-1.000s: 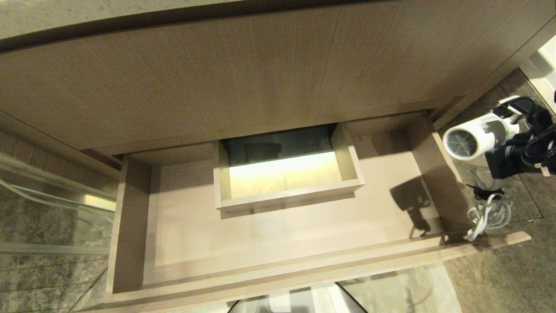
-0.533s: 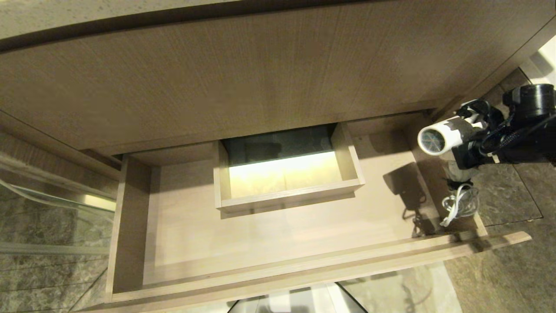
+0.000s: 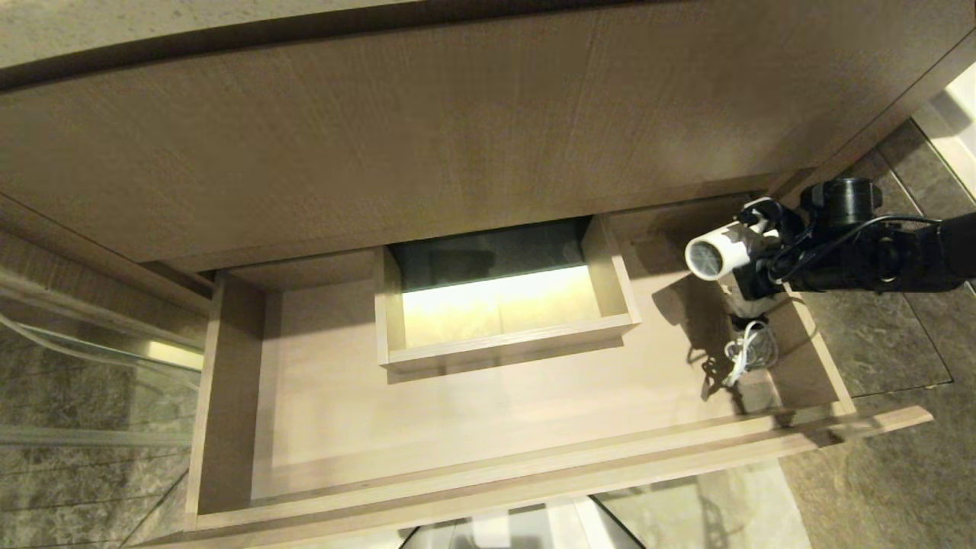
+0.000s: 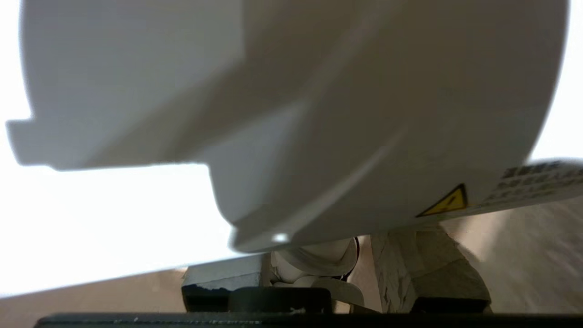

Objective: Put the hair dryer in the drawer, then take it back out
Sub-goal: Put it into the drawer

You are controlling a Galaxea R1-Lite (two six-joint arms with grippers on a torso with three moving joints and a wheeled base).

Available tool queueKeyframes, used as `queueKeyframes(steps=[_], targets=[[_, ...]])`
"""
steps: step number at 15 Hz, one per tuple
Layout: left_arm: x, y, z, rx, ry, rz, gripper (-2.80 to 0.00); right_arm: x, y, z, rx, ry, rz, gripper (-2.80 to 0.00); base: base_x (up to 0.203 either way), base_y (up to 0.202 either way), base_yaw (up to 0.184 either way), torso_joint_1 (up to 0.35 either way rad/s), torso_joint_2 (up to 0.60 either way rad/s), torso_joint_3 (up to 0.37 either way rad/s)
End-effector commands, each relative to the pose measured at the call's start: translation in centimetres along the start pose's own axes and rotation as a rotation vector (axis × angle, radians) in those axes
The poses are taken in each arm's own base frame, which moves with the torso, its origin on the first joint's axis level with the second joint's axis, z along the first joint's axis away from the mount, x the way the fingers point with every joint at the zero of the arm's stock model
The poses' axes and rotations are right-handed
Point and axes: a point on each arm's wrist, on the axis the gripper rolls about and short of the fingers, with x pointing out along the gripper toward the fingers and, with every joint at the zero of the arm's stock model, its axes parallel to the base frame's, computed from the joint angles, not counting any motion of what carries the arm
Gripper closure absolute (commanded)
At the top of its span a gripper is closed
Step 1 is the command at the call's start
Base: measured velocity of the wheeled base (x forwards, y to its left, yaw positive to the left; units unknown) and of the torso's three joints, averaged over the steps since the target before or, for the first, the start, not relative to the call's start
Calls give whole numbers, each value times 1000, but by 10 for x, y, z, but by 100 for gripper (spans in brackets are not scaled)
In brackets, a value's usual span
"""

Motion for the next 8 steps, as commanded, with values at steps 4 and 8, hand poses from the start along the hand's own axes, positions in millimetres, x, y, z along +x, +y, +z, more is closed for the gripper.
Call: queueKeyframes(steps=[4, 8], targets=[[0, 0, 0, 0, 1, 0, 0, 71, 6, -39, -16, 61, 29, 0, 0, 0, 0, 0, 0, 0], [0, 0, 0, 0, 1, 0, 0, 84, 1, -31, -28, -24, -8, -280, 0, 0, 0, 0, 0, 0]])
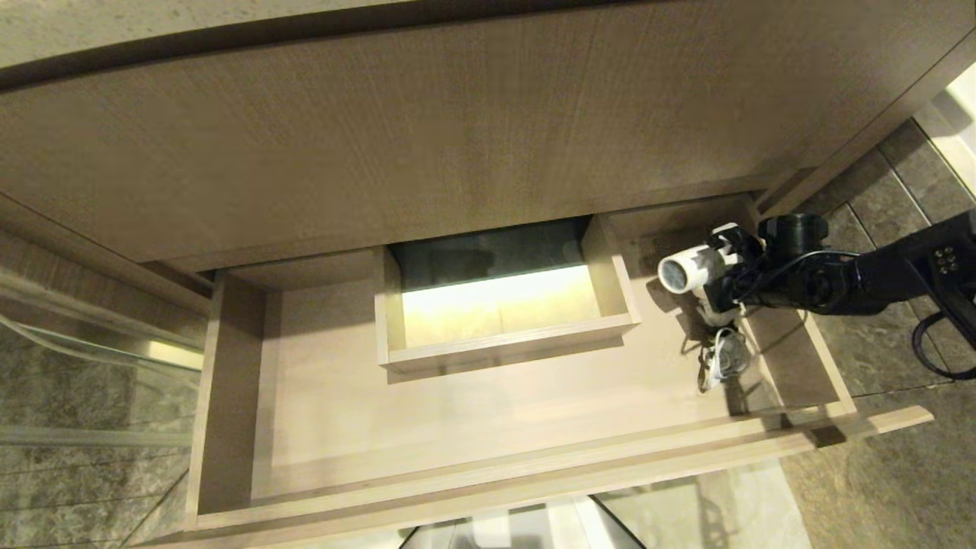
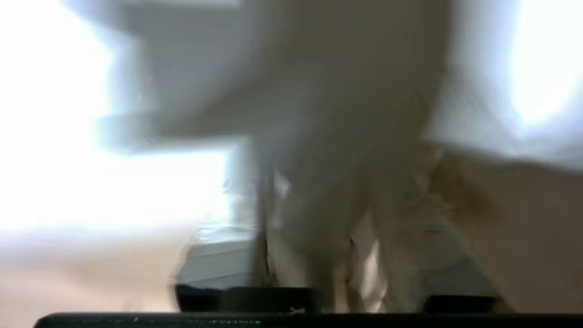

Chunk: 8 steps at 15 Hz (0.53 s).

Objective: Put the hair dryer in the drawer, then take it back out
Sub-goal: Put it into the drawer

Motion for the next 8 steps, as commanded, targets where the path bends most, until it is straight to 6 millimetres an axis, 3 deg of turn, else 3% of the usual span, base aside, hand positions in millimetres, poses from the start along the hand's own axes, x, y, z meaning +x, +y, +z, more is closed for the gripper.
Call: queueKeyframes(steps=[1, 5, 8], targets=[[0, 0, 0, 0, 2, 0, 0, 6, 0, -3, -5, -3, -1, -280, 0, 0, 0, 0, 0, 0], [0, 0, 0, 0, 2, 0, 0, -31, -9, 26, 7, -79, -42, -280, 0, 0, 0, 0, 0, 0], [0, 0, 0, 0, 2, 0, 0, -98, -17, 53, 83, -153, -84, -280, 0, 0, 0, 0, 0, 0]])
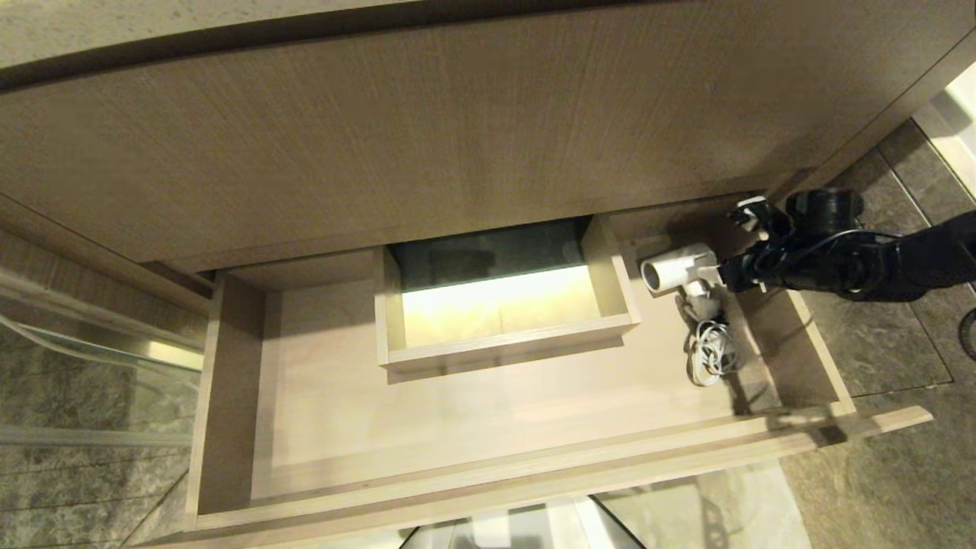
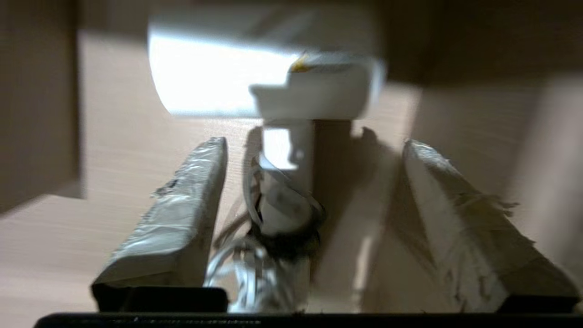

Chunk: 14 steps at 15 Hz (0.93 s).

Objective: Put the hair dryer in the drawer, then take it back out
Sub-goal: Put it into the drawer, then close the drawer

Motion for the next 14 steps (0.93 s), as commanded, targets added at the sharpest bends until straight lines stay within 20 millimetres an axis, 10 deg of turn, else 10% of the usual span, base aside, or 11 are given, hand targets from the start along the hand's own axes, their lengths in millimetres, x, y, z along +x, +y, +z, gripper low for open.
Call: queueKeyframes(steps=[1, 2, 7, 14], targets=[[0, 0, 0, 0, 1, 0, 0, -75, -8, 36, 32, -95, -49, -198, 0, 0, 0, 0, 0, 0], [0, 0, 0, 0, 1, 0, 0, -100, -7, 36, 48, -97, -57, 0, 0, 0, 0, 0, 0, 0], [0, 0, 0, 0, 1, 0, 0, -209, 24, -15, 79, 46, -58, 0, 0, 0, 0, 0, 0, 0], [0, 0, 0, 0, 1, 0, 0, -250, 67, -130, 41, 456, -103, 0, 0, 0, 0, 0, 0, 0]])
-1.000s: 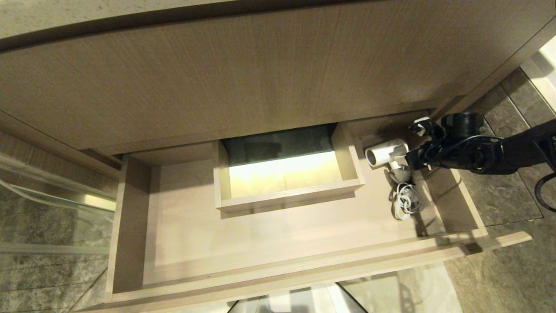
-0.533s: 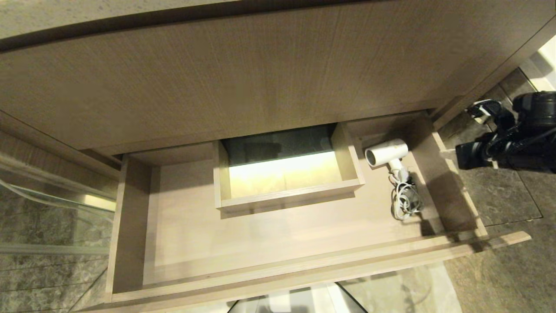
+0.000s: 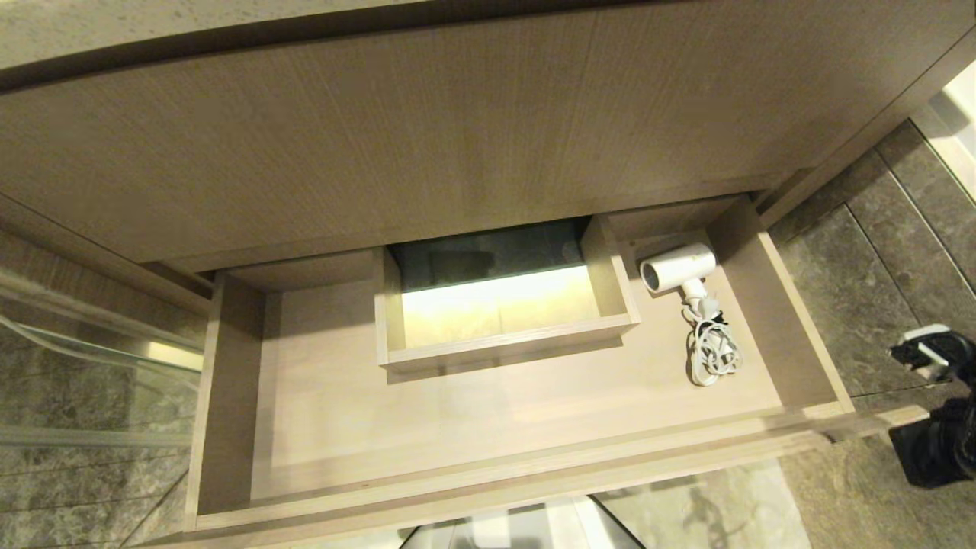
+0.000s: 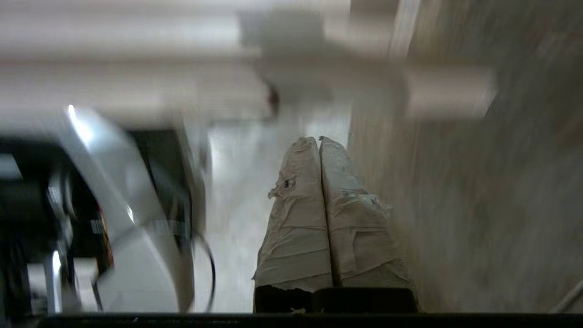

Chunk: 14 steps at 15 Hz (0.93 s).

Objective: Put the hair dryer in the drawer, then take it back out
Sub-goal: Close the drawer

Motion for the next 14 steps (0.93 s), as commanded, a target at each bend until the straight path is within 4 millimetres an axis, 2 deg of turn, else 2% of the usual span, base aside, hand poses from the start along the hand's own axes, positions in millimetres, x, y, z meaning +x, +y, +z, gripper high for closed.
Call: queueKeyframes(steps=[1, 4, 8, 12, 14], targets=[[0, 0, 0, 0, 2, -1, 0, 3, 9, -27, -11, 90, 17, 0, 0, 0, 0, 0, 0, 0], [0, 0, 0, 0, 2, -1, 0, 23, 13, -36, -16, 192, 42, 0, 0, 0, 0, 0, 0, 0], [0, 0, 0, 0, 2, -1, 0, 50, 12, -34, -17, 220, 50, 0, 0, 0, 0, 0, 0, 0], [0, 0, 0, 0, 2, -1, 0, 79, 5, -17, -18, 208, 47, 0, 0, 0, 0, 0, 0, 0], [0, 0, 0, 0, 2, -1, 0, 83, 3, -10, -17, 190, 39, 0, 0, 0, 0, 0, 0, 0]])
